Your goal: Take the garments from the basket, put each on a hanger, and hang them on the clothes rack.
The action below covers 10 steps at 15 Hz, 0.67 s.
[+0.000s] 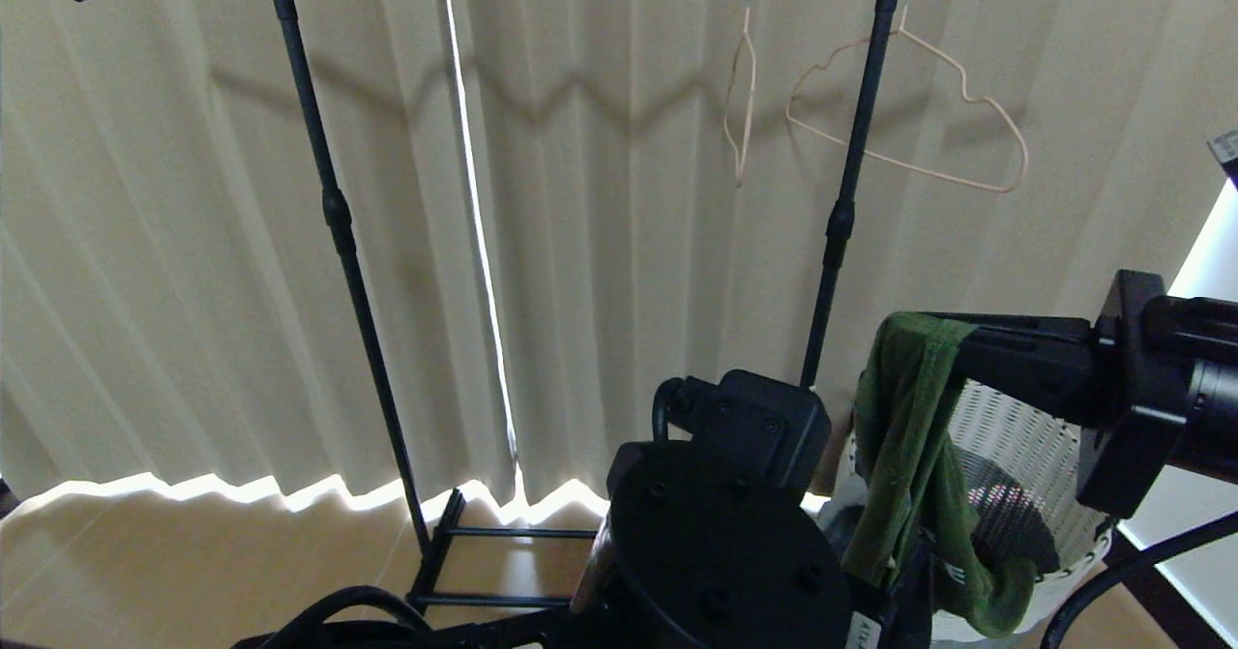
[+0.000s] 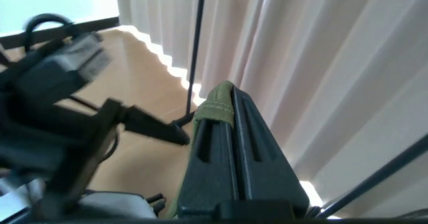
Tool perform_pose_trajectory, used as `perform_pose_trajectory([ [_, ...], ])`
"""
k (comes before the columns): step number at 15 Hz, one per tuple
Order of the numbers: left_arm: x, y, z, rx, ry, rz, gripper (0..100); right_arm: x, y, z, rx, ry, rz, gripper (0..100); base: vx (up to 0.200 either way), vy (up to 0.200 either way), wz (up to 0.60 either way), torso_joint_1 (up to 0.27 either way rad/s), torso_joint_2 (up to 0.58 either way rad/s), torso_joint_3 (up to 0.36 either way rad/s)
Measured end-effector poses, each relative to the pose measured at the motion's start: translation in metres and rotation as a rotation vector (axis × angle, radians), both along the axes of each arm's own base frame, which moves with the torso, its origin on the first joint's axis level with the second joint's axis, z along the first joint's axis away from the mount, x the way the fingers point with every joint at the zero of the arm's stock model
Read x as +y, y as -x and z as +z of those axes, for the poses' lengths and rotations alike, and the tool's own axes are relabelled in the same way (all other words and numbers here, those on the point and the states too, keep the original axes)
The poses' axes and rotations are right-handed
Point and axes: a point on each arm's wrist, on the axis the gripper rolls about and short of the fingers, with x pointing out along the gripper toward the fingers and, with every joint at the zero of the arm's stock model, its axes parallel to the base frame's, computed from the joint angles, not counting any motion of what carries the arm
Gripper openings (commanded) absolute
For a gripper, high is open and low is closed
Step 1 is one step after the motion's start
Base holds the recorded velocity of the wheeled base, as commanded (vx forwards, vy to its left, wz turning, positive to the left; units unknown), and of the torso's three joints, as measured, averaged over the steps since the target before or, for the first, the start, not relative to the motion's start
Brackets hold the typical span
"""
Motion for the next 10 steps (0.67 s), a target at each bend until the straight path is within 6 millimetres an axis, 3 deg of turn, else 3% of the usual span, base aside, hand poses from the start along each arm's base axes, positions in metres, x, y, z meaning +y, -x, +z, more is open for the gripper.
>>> perform_pose_trajectory([
  [7, 0.003, -0.02, -0.015, 0.009, -0.044, 0.083, 100, 0.004, -0.002, -0.002, 0.009, 0.008, 0.009, 0, 0.0, 0.0, 0.0, 0.0, 0.0, 0.0],
  [10, 0.012, -0.017, -0.04, 0.046, -0.132, 0.087, 100, 0.004, -0.001, 0.001, -0.002, 0.001, 0.006, 0, 0.0, 0.0, 0.0, 0.0, 0.0, 0.0],
])
